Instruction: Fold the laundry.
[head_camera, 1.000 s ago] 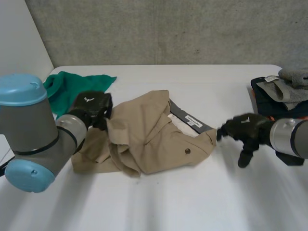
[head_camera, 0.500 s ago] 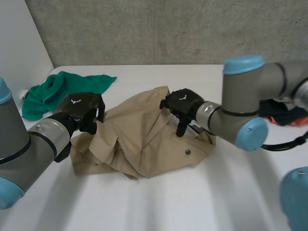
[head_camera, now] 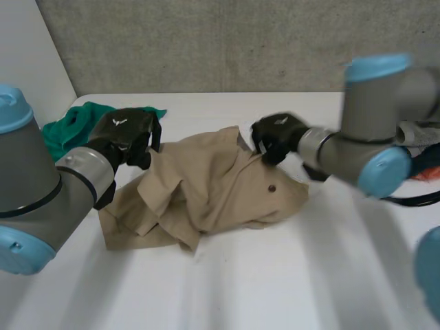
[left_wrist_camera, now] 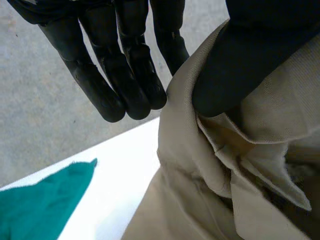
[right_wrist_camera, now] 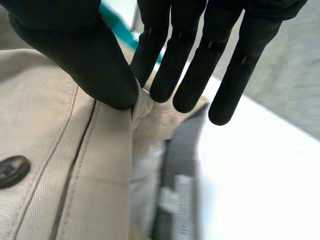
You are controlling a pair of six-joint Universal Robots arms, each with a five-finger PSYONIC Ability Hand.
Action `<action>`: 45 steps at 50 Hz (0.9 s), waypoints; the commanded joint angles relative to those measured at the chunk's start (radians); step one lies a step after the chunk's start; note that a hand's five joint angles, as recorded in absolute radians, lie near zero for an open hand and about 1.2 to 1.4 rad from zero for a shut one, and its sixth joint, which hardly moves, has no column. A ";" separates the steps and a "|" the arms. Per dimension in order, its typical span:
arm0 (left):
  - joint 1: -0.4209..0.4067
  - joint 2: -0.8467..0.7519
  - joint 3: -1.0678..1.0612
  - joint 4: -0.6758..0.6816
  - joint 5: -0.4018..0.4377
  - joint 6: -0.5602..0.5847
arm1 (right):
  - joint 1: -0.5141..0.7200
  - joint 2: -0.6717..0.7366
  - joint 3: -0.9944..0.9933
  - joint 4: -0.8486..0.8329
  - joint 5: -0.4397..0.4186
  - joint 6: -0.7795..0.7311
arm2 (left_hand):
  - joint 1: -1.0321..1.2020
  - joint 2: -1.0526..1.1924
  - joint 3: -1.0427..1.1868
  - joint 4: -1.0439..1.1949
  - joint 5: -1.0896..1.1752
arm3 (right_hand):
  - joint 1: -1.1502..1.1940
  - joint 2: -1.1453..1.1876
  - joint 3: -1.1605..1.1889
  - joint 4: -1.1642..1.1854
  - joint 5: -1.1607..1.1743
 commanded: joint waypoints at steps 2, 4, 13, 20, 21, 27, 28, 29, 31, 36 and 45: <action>-0.010 -0.002 0.058 -0.002 0.005 -0.060 | -0.124 -0.353 0.222 0.112 -0.055 -0.052 | 0.224 0.202 0.210 0.200 0.234 | 0.297 0.218 0.212 0.202 0.233; -0.010 -0.007 0.060 -0.002 0.006 -0.068 | -0.138 -0.405 0.261 0.143 -0.059 -0.078 | 0.224 0.202 0.210 0.200 0.234 | 0.297 0.218 0.212 0.202 0.233; -0.028 -0.113 0.071 -0.012 0.046 -0.065 | -0.138 -0.548 0.527 0.335 -0.114 -0.277 | 0.224 0.202 0.210 0.200 0.234 | 0.297 0.218 0.212 0.202 0.233; -0.002 -0.254 0.123 -0.103 0.028 -0.054 | -0.080 -0.447 0.646 0.346 -0.048 -0.446 | 0.017 -0.005 0.003 -0.007 0.028 | 0.297 0.218 0.212 0.202 0.233; 0.001 -0.262 0.130 -0.117 0.023 -0.054 | -0.072 -0.443 0.646 0.327 -0.033 -0.440 | -0.054 -0.076 -0.068 -0.078 -0.043 | 0.288 0.209 0.203 0.193 0.224; 0.011 -0.205 0.158 -0.214 0.021 -0.063 | -0.041 -0.450 0.653 0.148 0.044 -0.353 | -0.693 -0.715 -0.708 -0.717 -0.683 | -0.460 -0.539 -0.546 -0.555 -0.525; 0.011 -0.185 0.157 -0.220 0.023 -0.063 | -0.041 -0.464 0.657 0.126 0.044 -0.337 | -0.721 -0.743 -0.735 -0.745 -0.710 | -0.493 -0.572 -0.578 -0.587 -0.557; 0.011 -0.164 0.154 -0.222 0.023 -0.065 | -0.044 -0.479 0.660 0.103 0.047 -0.319 | -0.741 -0.764 -0.756 -0.765 -0.731 | -0.539 -0.619 -0.625 -0.634 -0.604; 0.016 -0.089 0.141 -0.222 0.018 -0.063 | -0.047 -0.542 0.676 0.047 0.049 -0.272 | -0.829 -0.851 -0.843 -0.853 -0.819 | -0.648 -0.727 -0.733 -0.743 -0.712; 0.019 0.077 0.092 -0.222 -0.008 -0.048 | -0.069 -0.627 0.707 -0.078 0.046 -0.210 | -0.929 -0.952 -0.944 -0.953 -0.919 | -0.810 -0.889 -0.895 -0.905 -0.874; 0.004 0.254 -0.053 -0.200 -0.072 0.067 | -0.092 -0.556 0.657 -0.191 -0.005 -0.320 | -0.947 -0.969 -0.961 -0.971 -0.937 | -0.848 -0.927 -0.933 -0.943 -0.913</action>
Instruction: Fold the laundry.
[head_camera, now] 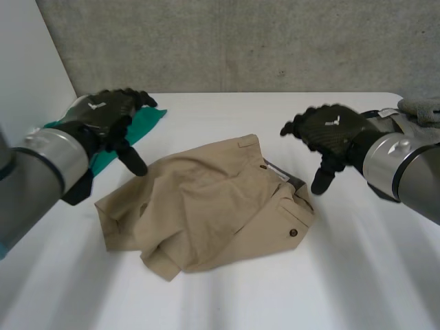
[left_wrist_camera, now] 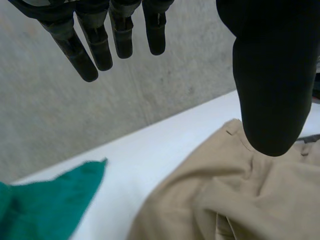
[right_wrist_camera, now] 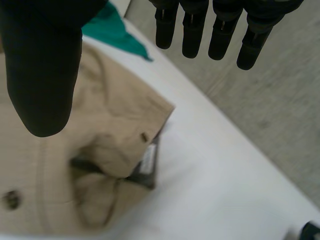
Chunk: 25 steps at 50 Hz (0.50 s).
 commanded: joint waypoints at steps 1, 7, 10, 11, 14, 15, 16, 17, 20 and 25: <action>-0.034 0.107 -0.137 0.029 -0.073 0.090 | -0.016 0.089 -0.067 -0.038 -0.072 -0.158 | -0.042 -0.024 -0.037 -0.029 -0.024 | -0.074 -0.053 -0.044 -0.059 -0.016; -0.188 0.082 -0.260 0.069 -0.187 0.100 | -0.039 0.201 -0.155 0.034 -0.185 -0.373 | -0.083 -0.065 -0.078 -0.070 -0.065 | -0.077 -0.056 -0.047 -0.062 -0.019; -0.274 0.032 -0.303 0.105 -0.265 0.104 | -0.048 0.267 -0.204 0.079 -0.227 -0.460 | -0.096 -0.078 -0.090 -0.083 -0.078 | -0.074 -0.053 -0.044 -0.059 -0.016; -0.286 0.013 -0.308 0.115 -0.284 0.104 | -0.048 0.284 -0.215 0.085 -0.231 -0.473 | -0.096 -0.078 -0.090 -0.083 -0.078 | -0.074 -0.053 -0.044 -0.059 -0.016; -0.297 -0.060 -0.312 0.146 -0.351 0.112 | -0.051 0.353 -0.256 0.112 -0.235 -0.501 | -0.096 -0.078 -0.090 -0.083 -0.078 | -0.071 -0.050 -0.041 -0.056 -0.013; -0.295 -0.077 -0.311 0.152 -0.360 0.115 | -0.049 0.370 -0.264 0.117 -0.235 -0.501 | -0.096 -0.078 -0.090 -0.083 -0.078 | -0.071 -0.050 -0.041 -0.056 -0.013; -0.295 -0.096 -0.306 0.155 -0.367 0.115 | -0.049 0.385 -0.272 0.122 -0.235 -0.503 | -0.096 -0.078 -0.090 -0.083 -0.078 | -0.068 -0.047 -0.038 -0.054 -0.010; -0.298 -0.131 -0.300 0.154 -0.370 0.121 | -0.046 0.412 -0.282 0.125 -0.235 -0.501 | -0.096 -0.078 -0.090 -0.083 -0.078 | -0.062 -0.042 -0.032 -0.048 -0.004; -0.295 -0.183 -0.294 0.155 -0.364 0.133 | -0.042 0.443 -0.287 0.126 -0.242 -0.501 | -0.096 -0.078 -0.090 -0.083 -0.078 | -0.050 -0.030 -0.020 -0.036 0.008; -0.260 -0.266 -0.257 0.189 -0.367 0.166 | -0.017 0.501 -0.287 0.105 -0.241 -0.466 | -0.061 -0.043 -0.055 -0.048 -0.042 | 0.213 0.233 0.243 0.227 0.271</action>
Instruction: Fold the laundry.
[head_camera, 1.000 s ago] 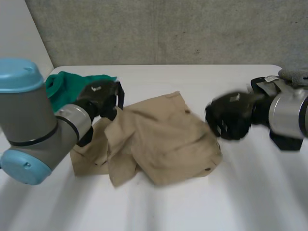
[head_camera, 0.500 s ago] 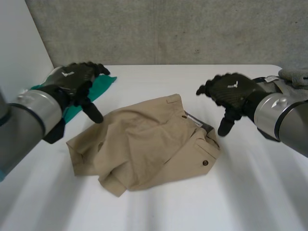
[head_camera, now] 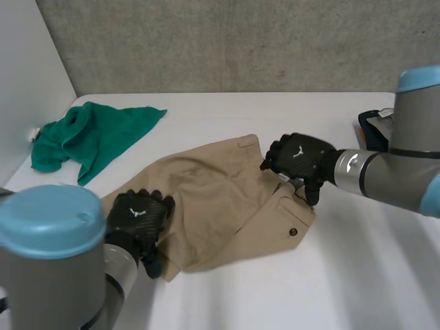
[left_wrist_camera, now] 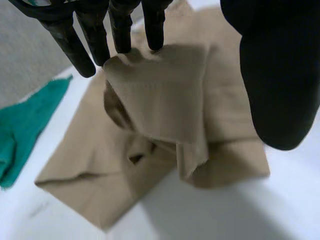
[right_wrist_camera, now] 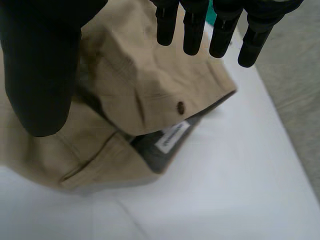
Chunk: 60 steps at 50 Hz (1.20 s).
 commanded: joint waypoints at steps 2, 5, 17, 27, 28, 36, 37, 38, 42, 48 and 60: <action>0.054 -0.118 0.059 0.056 0.005 0.035 | 0.034 0.087 -0.008 -0.032 0.005 0.061 | 0.170 0.178 0.170 0.178 0.156 | 0.478 0.490 0.493 0.483 0.505; 0.072 -0.118 0.096 0.111 0.024 0.040 | 0.045 0.108 -0.039 -0.069 0.015 0.113 | 0.622 0.630 0.622 0.630 0.608 | 1.021 1.033 1.036 1.026 1.048; 0.218 -0.157 0.510 0.171 0.201 0.098 | 0.057 0.059 -0.300 -0.432 0.281 0.463 | 1.181 1.188 1.180 1.189 1.166 | 1.108 1.120 1.123 1.113 1.135; 0.307 -0.129 0.973 0.217 0.334 -0.075 | 0.052 -0.126 -0.406 -0.688 0.437 0.536 | 1.181 1.188 1.180 1.189 1.166 | 1.108 1.120 1.123 1.113 1.135; 0.310 -0.129 0.985 0.217 0.347 -0.104 | 0.056 -0.138 -0.397 -0.682 0.434 0.538 | 1.181 1.188 1.180 1.189 1.166 | 1.108 1.120 1.123 1.113 1.135; 0.345 -0.109 0.823 0.202 0.393 -0.229 | 0.040 -0.252 -0.127 -0.578 0.361 0.536 | 1.181 1.188 1.180 1.189 1.166 | 1.108 1.120 1.123 1.113 1.135; 0.349 -0.103 0.785 0.202 0.393 -0.229 | 0.033 -0.263 -0.086 -0.572 0.356 0.536 | 1.181 1.188 1.180 1.189 1.166 | 1.108 1.120 1.123 1.113 1.135; 0.352 -0.091 0.698 0.205 0.394 -0.227 | 0.017 -0.277 0.001 -0.561 0.342 0.532 | 1.181 1.188 1.180 1.189 1.166 | 1.108 1.120 1.123 1.113 1.135; 0.349 -0.083 0.471 0.223 0.406 -0.226 | -0.016 -0.286 0.224 -0.555 0.309 0.503 | 1.181 1.188 1.180 1.189 1.166 | 1.108 1.120 1.123 1.113 1.135; 0.318 -0.100 0.204 0.243 0.437 -0.223 | -0.046 -0.264 0.496 -0.555 0.244 0.403 | 1.181 1.188 1.180 1.189 1.166 | 1.108 1.120 1.123 1.113 1.135; 0.284 -0.031 -0.013 0.177 0.434 -0.141 | -0.089 -0.373 0.562 -0.313 0.223 0.348 | 1.181 1.188 1.180 1.189 1.166 | 0.435 0.448 0.450 0.440 0.462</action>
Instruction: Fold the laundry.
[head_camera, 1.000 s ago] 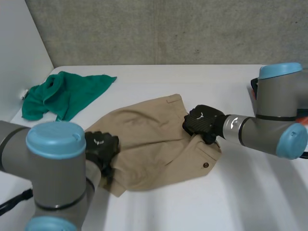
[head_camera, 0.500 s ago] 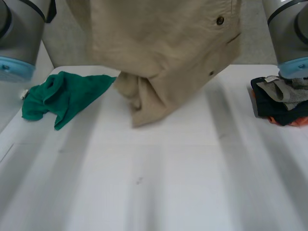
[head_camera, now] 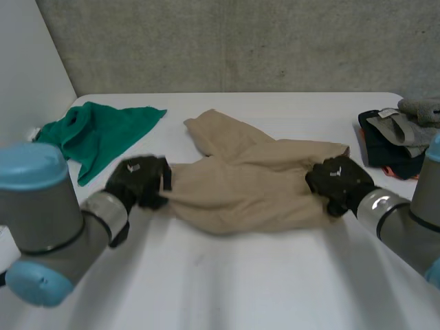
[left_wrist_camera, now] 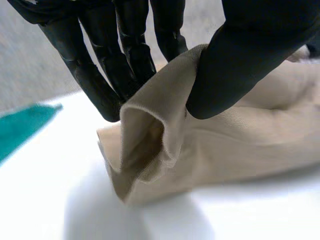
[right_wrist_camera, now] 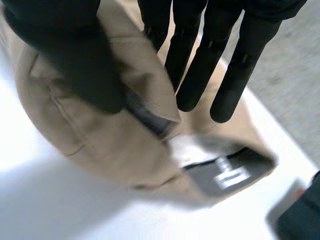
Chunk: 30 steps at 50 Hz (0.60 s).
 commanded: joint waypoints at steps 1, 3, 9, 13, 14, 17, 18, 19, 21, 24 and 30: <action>-0.006 0.075 -0.054 -0.051 -0.005 0.041 | -0.026 -0.109 -0.062 0.223 0.006 0.014 | 0.220 0.200 0.207 0.200 0.225 | -0.244 -0.160 -0.247 -0.250 -0.260; -0.008 0.112 -0.058 -0.065 -0.005 0.053 | -0.038 -0.153 -0.100 0.315 0.007 0.040 | 0.220 0.200 0.207 0.200 0.225 | -0.379 -0.294 -0.381 -0.384 -0.394; -0.009 0.183 -0.064 -0.083 -0.005 0.093 | -0.066 -0.219 -0.208 0.508 0.044 0.152 | 0.220 0.200 0.207 0.200 0.225 | -0.550 -0.465 -0.553 -0.555 -0.565; -0.013 0.223 -0.061 -0.094 -0.008 0.119 | -0.074 -0.225 -0.271 0.610 0.055 0.225 | 0.220 0.200 0.207 0.200 0.225 | -0.577 -0.492 -0.579 -0.582 -0.592; -0.014 0.232 -0.060 -0.097 -0.009 0.123 | -0.072 -0.225 -0.278 0.625 0.058 0.234 | 0.220 0.200 0.207 0.200 0.225 | -0.574 -0.489 -0.576 -0.579 -0.589; -0.020 0.267 -0.058 -0.102 -0.014 0.134 | -0.043 -0.213 -0.294 0.662 0.060 0.239 | 0.220 0.200 0.207 0.200 0.225 | -0.559 -0.474 -0.562 -0.564 -0.574; -0.023 0.275 -0.058 -0.102 -0.014 0.136 | -0.032 -0.207 -0.294 0.662 0.060 0.233 | 0.220 0.200 0.207 0.200 0.225 | -0.559 -0.474 -0.562 -0.564 -0.574; -0.028 0.290 -0.057 -0.100 -0.014 0.139 | -0.010 -0.189 -0.288 0.656 0.061 0.219 | 0.220 0.200 0.207 0.200 0.225 | -0.559 -0.474 -0.562 -0.564 -0.574; -0.031 0.296 -0.055 -0.100 -0.014 0.142 | 0.012 -0.167 -0.282 0.647 0.063 0.199 | 0.220 0.200 0.207 0.200 0.225 | -0.559 -0.474 -0.562 -0.564 -0.574; -0.042 0.303 -0.054 -0.102 -0.014 0.142 | 0.050 -0.117 -0.259 0.624 0.086 0.161 | 0.220 0.200 0.207 0.200 0.225 | -0.568 -0.483 -0.570 -0.573 -0.583; -0.045 0.303 -0.051 -0.100 -0.014 0.142 | 0.106 0.018 -0.236 0.455 0.167 0.118 | 0.220 0.200 0.207 0.200 0.225 | -0.553 -0.469 -0.556 -0.558 -0.568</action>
